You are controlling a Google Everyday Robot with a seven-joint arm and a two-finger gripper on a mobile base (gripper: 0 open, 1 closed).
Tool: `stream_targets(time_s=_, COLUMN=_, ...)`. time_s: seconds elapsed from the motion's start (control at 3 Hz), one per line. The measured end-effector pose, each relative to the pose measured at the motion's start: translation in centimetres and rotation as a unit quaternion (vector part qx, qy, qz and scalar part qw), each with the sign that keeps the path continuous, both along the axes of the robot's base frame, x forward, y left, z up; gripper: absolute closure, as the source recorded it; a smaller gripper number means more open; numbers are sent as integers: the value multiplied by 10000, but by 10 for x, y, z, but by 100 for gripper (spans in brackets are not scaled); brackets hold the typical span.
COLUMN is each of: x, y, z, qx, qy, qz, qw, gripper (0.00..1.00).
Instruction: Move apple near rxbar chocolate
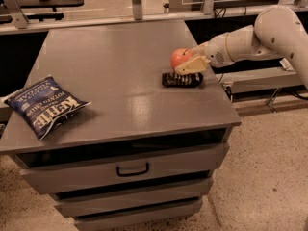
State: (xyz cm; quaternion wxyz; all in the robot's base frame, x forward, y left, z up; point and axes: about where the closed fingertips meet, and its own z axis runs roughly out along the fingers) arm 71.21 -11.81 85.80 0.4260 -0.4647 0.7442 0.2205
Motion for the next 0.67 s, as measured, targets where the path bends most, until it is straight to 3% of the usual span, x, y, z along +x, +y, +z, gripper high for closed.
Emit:
stream_targets(time_s=0.33, x=-1, y=-1, z=2, qx=-2, qy=9, qz=22, qw=10000, gripper=0)
stream_targets(time_s=0.67, x=-2, y=-6, z=5, qx=-26, qy=-15, qz=40, qw=10000, gripper=0)
